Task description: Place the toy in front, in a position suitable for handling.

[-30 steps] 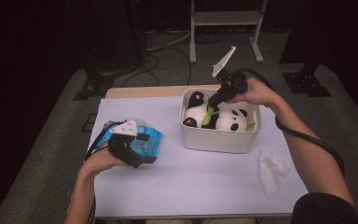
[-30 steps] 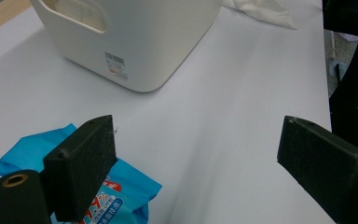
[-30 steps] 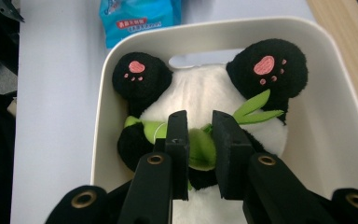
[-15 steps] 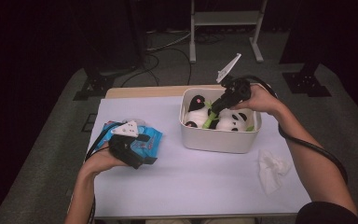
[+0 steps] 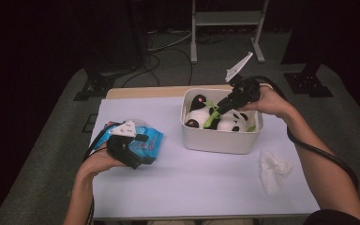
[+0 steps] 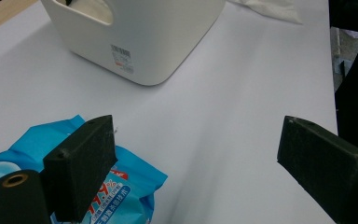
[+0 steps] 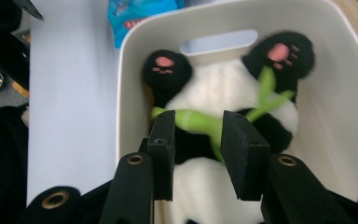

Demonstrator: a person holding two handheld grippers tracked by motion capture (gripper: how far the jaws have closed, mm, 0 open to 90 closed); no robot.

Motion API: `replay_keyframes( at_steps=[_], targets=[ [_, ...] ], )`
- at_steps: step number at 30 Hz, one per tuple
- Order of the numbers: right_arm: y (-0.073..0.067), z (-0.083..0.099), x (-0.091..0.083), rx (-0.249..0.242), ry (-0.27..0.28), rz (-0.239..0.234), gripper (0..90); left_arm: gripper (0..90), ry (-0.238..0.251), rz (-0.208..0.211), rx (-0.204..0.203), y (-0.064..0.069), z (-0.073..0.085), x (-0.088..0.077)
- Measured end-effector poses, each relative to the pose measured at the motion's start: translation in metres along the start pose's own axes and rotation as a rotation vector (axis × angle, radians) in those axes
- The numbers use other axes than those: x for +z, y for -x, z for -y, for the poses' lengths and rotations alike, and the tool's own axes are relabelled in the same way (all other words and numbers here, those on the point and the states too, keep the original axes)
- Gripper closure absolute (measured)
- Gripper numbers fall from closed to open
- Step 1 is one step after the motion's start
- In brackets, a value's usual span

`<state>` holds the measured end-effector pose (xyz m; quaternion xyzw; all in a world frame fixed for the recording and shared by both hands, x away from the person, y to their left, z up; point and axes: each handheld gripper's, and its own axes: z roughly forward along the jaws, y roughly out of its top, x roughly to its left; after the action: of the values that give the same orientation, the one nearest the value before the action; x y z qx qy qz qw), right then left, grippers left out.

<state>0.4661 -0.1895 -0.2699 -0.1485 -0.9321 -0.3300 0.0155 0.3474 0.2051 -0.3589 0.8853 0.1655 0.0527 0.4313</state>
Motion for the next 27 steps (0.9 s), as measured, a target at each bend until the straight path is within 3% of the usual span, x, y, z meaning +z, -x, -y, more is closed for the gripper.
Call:
replay_keyframes(
  at_steps=[14, 27],
  targets=[
    [-0.008, 0.010, -0.020, 0.006, 0.031, 0.036, 61.7, 10.7, 0.000, 0.018, 0.000, -0.003, -0.001, 0.004],
    [-0.018, 0.021, -0.027, -0.005, 0.049, 0.043, 57.8, 10.7, -0.001, 0.027, 0.010, -0.002, -0.004, 0.006]
  ],
)
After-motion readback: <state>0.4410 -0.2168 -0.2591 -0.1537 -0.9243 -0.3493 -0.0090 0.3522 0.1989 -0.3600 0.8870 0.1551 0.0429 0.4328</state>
